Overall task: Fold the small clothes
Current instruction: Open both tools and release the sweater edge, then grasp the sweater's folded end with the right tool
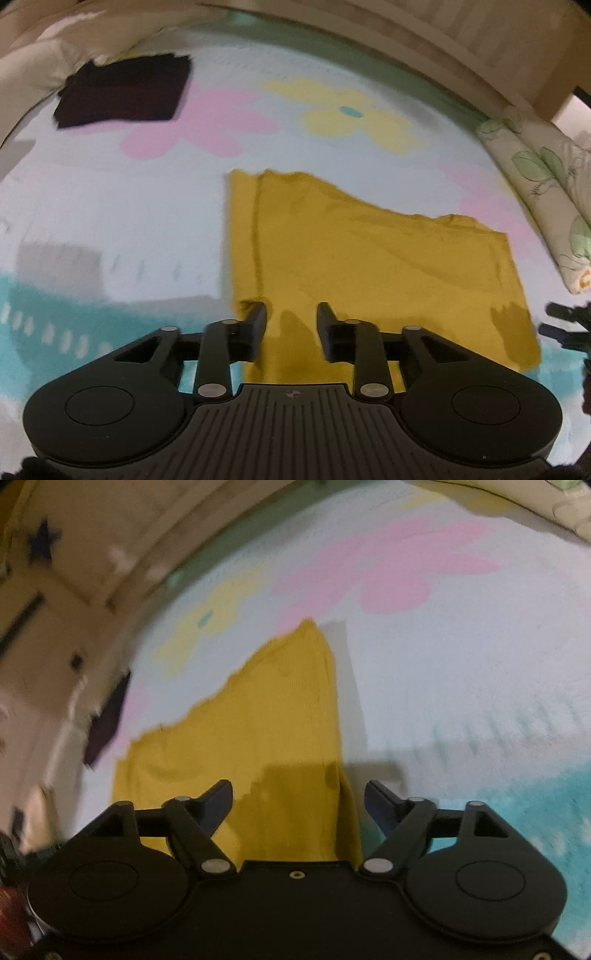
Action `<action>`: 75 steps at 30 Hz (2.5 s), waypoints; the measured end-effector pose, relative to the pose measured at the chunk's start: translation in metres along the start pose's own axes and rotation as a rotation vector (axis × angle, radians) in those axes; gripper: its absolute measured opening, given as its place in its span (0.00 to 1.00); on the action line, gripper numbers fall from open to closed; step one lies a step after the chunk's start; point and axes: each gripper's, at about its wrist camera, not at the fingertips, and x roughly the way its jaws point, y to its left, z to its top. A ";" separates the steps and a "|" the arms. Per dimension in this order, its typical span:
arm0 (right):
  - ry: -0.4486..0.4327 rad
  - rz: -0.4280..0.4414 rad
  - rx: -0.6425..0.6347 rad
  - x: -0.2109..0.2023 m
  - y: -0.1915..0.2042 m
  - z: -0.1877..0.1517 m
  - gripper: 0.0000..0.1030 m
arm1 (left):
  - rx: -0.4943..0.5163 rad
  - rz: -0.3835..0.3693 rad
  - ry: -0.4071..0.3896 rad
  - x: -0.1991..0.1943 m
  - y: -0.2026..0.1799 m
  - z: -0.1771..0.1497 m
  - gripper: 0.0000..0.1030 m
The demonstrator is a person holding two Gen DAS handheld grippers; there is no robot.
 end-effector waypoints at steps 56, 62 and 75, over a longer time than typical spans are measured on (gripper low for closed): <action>0.124 -0.079 -0.085 0.074 0.029 0.036 0.28 | 0.036 0.285 0.099 0.053 -0.023 -0.002 0.29; 0.131 -0.065 -0.066 0.075 0.027 0.037 0.30 | 0.007 0.285 0.107 0.054 -0.023 0.001 0.31; 0.121 -0.060 -0.077 0.074 0.026 0.035 0.28 | -0.043 0.291 0.084 0.054 -0.021 -0.001 0.33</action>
